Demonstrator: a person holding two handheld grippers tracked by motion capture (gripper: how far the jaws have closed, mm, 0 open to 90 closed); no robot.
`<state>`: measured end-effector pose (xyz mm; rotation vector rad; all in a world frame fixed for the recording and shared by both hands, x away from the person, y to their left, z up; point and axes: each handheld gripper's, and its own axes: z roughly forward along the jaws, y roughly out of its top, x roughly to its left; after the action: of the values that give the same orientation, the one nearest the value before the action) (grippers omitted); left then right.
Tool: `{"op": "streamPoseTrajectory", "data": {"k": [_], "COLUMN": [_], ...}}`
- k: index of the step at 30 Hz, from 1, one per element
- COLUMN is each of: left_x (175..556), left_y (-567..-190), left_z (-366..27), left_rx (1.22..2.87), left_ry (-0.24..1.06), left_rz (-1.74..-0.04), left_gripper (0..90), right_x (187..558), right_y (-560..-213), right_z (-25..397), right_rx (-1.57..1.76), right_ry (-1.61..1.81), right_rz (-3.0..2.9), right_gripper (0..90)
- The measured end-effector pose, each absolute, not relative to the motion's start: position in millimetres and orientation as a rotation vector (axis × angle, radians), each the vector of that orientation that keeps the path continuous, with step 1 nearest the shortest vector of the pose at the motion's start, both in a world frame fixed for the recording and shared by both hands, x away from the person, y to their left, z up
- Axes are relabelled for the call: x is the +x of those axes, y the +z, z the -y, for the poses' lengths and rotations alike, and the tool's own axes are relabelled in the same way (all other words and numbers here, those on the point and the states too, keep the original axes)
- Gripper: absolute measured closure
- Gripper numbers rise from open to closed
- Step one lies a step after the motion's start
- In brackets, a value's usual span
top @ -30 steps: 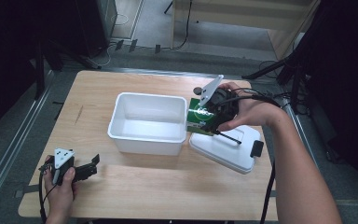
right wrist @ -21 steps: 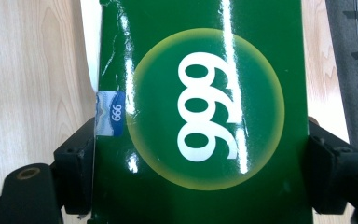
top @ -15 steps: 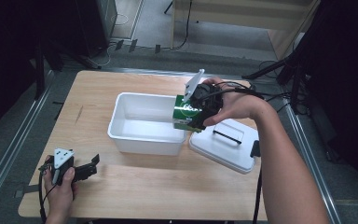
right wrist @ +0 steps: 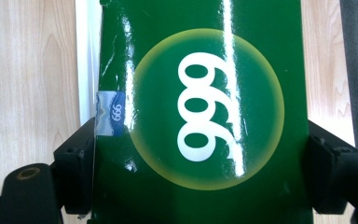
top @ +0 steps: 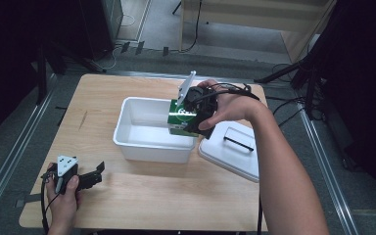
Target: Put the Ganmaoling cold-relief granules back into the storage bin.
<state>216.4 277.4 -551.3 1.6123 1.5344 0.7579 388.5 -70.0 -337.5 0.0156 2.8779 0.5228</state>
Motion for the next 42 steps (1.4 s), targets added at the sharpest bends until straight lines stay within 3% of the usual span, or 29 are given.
{"op": "streamPoseTrajectory", "data": {"k": [42], "left_x": [216], "left_y": [-551], "left_z": [-276], "left_rx": [1.623], "left_ry": [0.776], "left_rz": [-1.531], "left_gripper": [2.6], "right_x": [409], "right_y": [-398], "right_z": [39], "right_rx": [0.026], "right_ry": [0.449], "right_rz": [-2.909], "right_gripper": [15.8]}}
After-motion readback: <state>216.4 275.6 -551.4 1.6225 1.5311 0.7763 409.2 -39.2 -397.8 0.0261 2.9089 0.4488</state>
